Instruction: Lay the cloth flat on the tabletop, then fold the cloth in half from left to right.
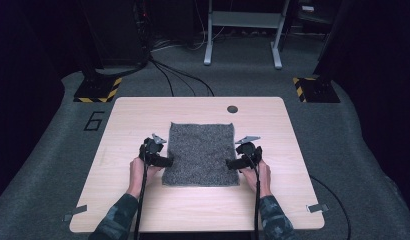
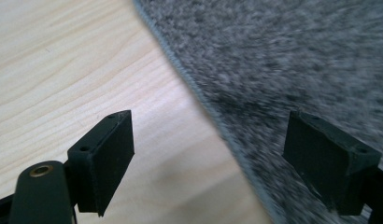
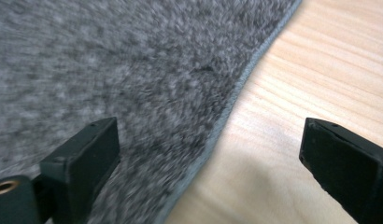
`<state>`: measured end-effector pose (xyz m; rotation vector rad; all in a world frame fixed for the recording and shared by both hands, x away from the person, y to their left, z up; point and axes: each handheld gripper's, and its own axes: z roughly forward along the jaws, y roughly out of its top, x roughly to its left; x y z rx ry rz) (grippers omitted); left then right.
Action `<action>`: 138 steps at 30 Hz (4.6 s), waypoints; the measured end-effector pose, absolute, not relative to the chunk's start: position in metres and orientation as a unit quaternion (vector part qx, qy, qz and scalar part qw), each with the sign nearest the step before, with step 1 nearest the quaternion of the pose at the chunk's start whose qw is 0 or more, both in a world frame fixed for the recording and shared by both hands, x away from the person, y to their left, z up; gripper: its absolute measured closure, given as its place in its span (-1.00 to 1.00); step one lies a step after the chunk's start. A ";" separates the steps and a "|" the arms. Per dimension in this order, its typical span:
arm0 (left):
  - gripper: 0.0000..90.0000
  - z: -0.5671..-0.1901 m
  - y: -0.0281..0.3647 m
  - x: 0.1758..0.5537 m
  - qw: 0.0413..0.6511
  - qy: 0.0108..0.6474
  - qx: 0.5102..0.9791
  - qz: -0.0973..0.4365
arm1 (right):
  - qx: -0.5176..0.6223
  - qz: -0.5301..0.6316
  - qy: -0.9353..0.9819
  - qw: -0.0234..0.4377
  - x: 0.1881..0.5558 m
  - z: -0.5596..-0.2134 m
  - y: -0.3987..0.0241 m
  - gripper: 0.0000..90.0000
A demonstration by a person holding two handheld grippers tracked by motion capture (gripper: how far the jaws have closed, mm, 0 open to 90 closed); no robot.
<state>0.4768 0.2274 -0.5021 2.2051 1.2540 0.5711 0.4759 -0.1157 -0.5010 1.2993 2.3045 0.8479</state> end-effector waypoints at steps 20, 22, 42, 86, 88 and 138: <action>-0.65 -0.513 0.231 0.454 0.272 0.454 0.827 0.192 | 0.463 0.287 0.820 0.177 0.451 -0.518 -0.130 -0.92; -0.65 -0.513 0.232 0.451 0.273 0.450 0.829 0.187 | 0.466 0.290 0.817 0.175 0.446 -0.519 -0.133 -0.92; -0.69 -0.494 0.245 0.437 0.306 0.460 0.814 0.179 | 0.449 0.328 0.817 0.153 0.419 -0.507 -0.132 -0.93; -0.54 -0.496 0.236 0.558 0.331 0.487 0.796 0.140 | 0.265 0.365 0.885 0.114 0.362 -0.503 0.065 -0.62; -0.46 -0.500 0.236 0.562 0.334 0.492 0.792 0.135 | 0.260 0.365 0.887 0.113 0.358 -0.504 0.074 -0.50; 0.98 -0.472 0.215 0.560 0.323 0.454 0.810 0.184 | 0.271 0.416 0.859 0.124 0.346 -0.487 0.069 0.92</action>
